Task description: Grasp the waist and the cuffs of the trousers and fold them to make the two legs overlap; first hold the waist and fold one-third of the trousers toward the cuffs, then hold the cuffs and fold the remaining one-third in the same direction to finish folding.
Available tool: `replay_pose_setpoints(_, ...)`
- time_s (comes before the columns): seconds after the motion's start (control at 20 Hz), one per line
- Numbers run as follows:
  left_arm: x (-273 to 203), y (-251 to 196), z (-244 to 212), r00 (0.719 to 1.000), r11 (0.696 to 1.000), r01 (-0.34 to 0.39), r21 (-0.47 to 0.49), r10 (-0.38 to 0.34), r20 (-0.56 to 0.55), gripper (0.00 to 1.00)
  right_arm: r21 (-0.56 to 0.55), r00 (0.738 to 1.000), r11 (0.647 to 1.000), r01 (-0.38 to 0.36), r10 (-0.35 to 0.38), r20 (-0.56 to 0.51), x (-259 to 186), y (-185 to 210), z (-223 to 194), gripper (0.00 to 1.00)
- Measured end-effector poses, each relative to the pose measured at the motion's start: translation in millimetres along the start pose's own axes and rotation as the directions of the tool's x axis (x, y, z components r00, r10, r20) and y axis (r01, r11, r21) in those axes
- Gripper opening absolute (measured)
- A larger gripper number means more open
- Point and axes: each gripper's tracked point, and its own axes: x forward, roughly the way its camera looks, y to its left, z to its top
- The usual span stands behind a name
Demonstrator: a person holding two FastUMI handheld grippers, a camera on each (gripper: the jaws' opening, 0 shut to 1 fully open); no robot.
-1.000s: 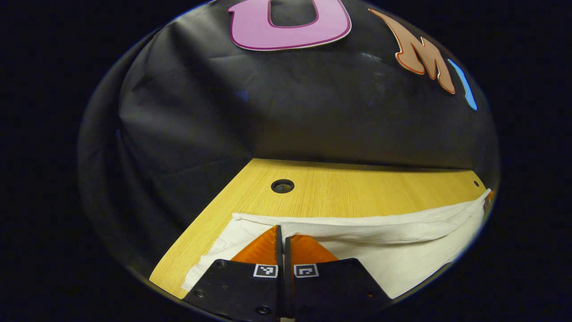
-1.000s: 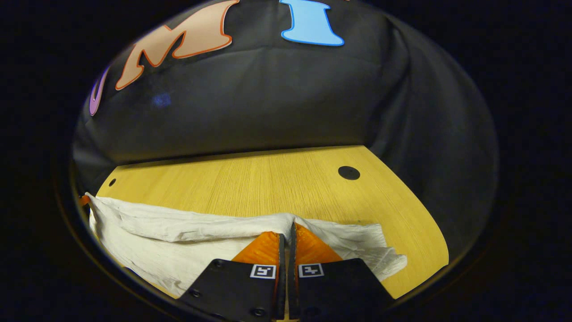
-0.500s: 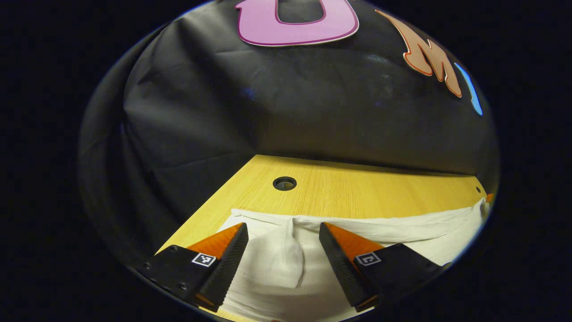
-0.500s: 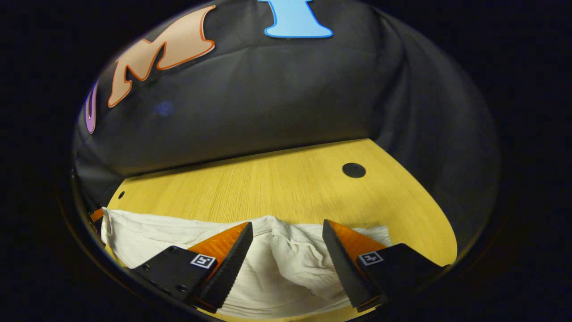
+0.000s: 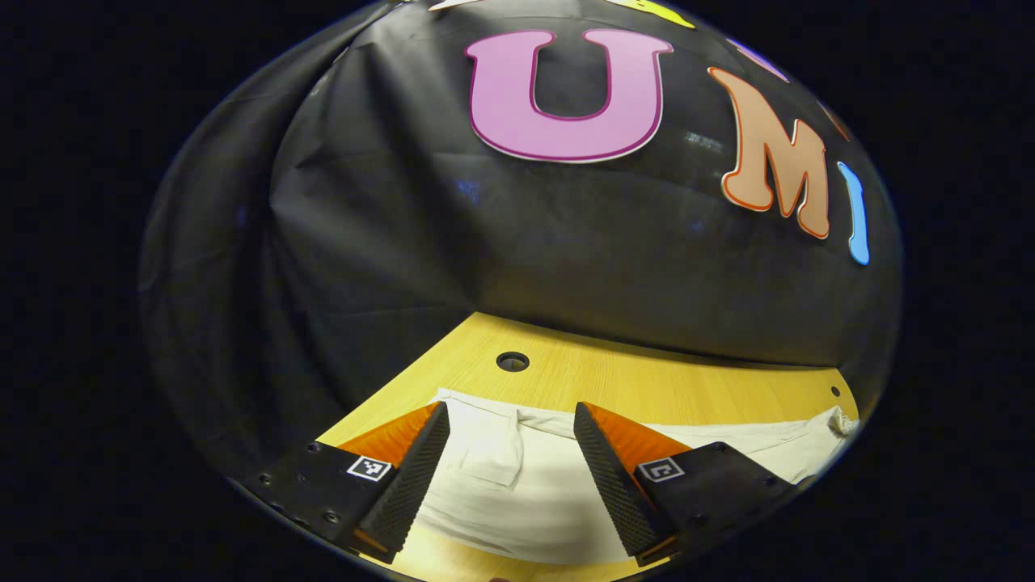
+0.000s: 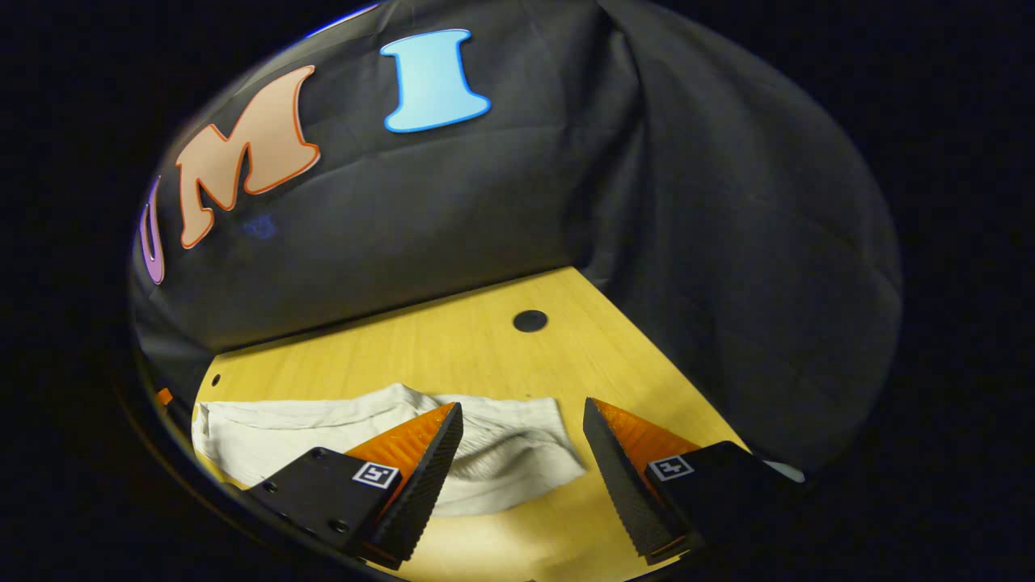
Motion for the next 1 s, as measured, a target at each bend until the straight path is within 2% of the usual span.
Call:
replay_pose_setpoints(0.05, -7.8, -4.6, 0.3, 1.0, 1.0, -0.004, 0.012, 0.004, -0.001, 0.94, 0.012, 1.0, 1.0, 0.007, -0.007, -0.013, -4.6, -10.2, -8.3, 0.96)
replay_pose_setpoints(0.1, -15.5, -9.7, -1.1, 1.0, 1.0, -0.001, 0.018, 0.001, -0.001, 0.94, 0.027, 1.0, 1.0, 0.004, -0.003, -0.029, -5.9, -17.5, -17.2, 0.91)
replay_pose_setpoints(0.2, -27.4, -19.7, -0.9, 1.0, 1.0, -0.007, 0.024, 0.007, -0.001, 0.94, 0.061, 0.998, 0.998, -0.01, 0.014, -0.066, -3.9, -23.2, -39.6, 0.96)
replay_pose_setpoints(0.25, -33.7, -24.0, -1.6, 1.0, 1.0, -0.008, 0.019, 0.008, -0.001, 0.94, 0.08, 0.996, 0.997, -0.02, 0.026, -0.082, -2.3, -24.0, -49.6, 0.96)
replay_pose_setpoints(0.3, -43.5, -26.1, -5.8, 1.0, 1.0, -0.01, 0.01, 0.01, -0.003, 0.94, 0.101, 0.995, 0.994, -0.028, 0.038, -0.096, 0.0, -24.2, -59.0, 0.92)
replay_pose_setpoints(0.35, -51.5, -30.0, -9.4, 1.0, 1.0, -0.008, 0.003, 0.008, -0.007, 0.94, 0.123, 0.993, 0.992, -0.039, 0.052, -0.109, 3.3, -23.2, -67.6, 0.96)
replay_pose_setpoints(0.4, -59.9, -34.7, -14.3, 1.0, 1.0, -0.012, -0.003, 0.012, -0.012, 0.94, 0.145, 0.99, 0.988, -0.048, 0.066, -0.124, 7.0, -21.4, -76.4, 0.96)
replay_pose_setpoints(0.45, -66.0, -39.2, -16.9, 1.0, 1.0, -0.017, -0.006, 0.017, -0.016, 0.94, 0.168, 0.987, 0.984, -0.061, 0.084, -0.135, 11.2, -18.4, -83.1, 0.92)
replay_pose_setpoints(0.5, -70.8, -44.0, -19.3, 1.0, 1.0, -0.021, -0.007, 0.02, -0.016, 0.94, 0.189, 0.985, 0.979, -0.074, 0.102, -0.14, 16.1, -15.7, -86.4, 0.96)
replay_pose_setpoints(0.7, -90.4, -60.8, -25.4, 1.0, 1.0, -0.028, 0.005, 0.028, -0.012, 0.94, 0.266, 0.975, 0.956, -0.127, 0.17, -0.145, 36.7, -2.5, -93.2, 0.94)
replay_pose_setpoints(0.85, -99.5, -72.5, -26.9, 1.0, 1.0, -0.028, 0.009, 0.028, -0.01, 0.94, 0.298, 0.977, 0.945, -0.131, 0.175, -0.125, 42.5, -3.4, -92.7, 0.92)
replay_pose_setpoints(1.0, -104.7, -80.2, -30.3, 1.0, 1.0, -0.023, 0.001, 0.023, -0.013, 0.94, 0.327, 0.974, 0.938, -0.117, 0.173, -0.147, 45.6, -8.6, -99.5, 0.38)
